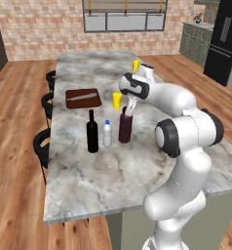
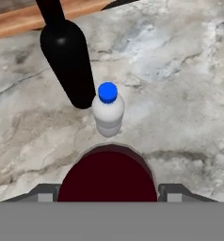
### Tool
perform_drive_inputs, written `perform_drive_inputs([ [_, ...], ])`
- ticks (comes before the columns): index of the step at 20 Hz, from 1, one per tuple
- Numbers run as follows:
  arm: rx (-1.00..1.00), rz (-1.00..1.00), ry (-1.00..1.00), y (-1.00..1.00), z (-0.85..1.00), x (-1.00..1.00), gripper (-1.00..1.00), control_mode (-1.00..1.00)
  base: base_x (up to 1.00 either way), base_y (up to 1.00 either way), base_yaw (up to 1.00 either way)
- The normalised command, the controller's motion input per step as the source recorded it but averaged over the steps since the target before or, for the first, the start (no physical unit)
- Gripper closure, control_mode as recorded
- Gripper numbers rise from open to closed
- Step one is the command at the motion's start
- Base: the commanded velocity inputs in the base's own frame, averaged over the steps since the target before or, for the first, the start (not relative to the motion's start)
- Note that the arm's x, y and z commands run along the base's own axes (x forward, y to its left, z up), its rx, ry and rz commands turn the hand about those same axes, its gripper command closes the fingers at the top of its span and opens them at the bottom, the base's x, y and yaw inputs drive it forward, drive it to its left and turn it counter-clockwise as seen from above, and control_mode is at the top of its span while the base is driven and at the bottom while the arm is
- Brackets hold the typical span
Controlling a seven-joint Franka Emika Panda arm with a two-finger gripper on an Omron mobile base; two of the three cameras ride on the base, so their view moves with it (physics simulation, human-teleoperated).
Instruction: Place the drinks on the dining counter in a tight cluster.
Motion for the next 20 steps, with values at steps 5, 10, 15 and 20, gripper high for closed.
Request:
perform_drive_inputs([
  [5,0.0,0.0,-0.02,0.14,-0.21,0.06,1.0,-1.0,0.0,0.0,0.0],
  [10,0.0,0.0,-0.03,0.01,-0.29,0.21,1.0,-1.0,0.0,0.0,0.0],
  [15,0.0,0.0,-0.04,0.0,-0.31,0.23,1.0,-1.0,0.0,0.0,0.0],
  [20,0.0,0.0,0.0,0.0,-0.24,0.15,1.0,-1.0,0.0,0.0,0.0],
])
